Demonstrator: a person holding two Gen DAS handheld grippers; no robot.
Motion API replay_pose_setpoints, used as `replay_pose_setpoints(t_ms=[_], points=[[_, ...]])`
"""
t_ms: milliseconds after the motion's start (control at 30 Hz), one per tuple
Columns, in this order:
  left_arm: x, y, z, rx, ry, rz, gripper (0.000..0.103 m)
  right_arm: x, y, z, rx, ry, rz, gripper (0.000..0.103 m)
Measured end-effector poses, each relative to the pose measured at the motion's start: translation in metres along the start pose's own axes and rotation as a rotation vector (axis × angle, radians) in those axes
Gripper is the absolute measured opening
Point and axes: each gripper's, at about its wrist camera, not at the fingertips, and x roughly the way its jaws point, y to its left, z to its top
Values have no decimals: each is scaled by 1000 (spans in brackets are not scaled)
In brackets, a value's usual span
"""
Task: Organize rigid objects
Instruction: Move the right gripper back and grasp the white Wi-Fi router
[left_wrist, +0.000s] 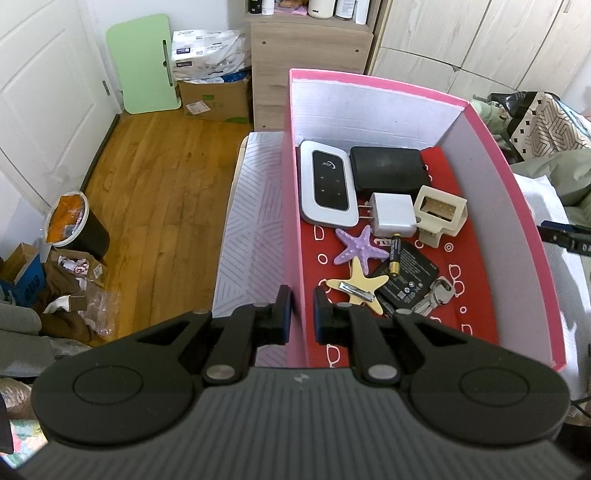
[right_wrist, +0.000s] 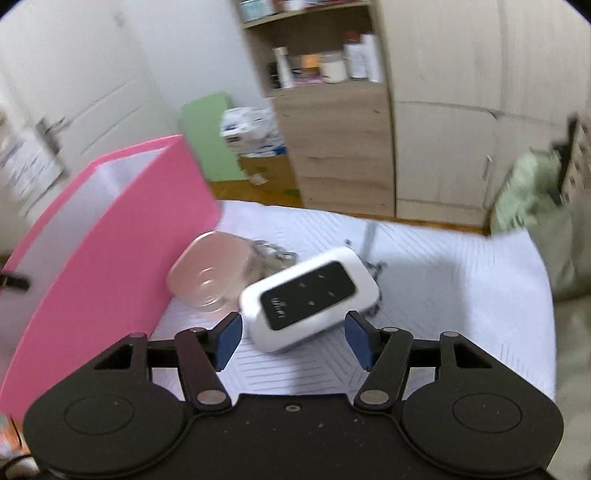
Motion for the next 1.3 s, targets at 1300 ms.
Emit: replay_pose_setpoints(t_ms=[1300], points=[[-1, 4, -1, 33, -11, -33, 11, 5, 9, -13, -86, 52, -219, 65]])
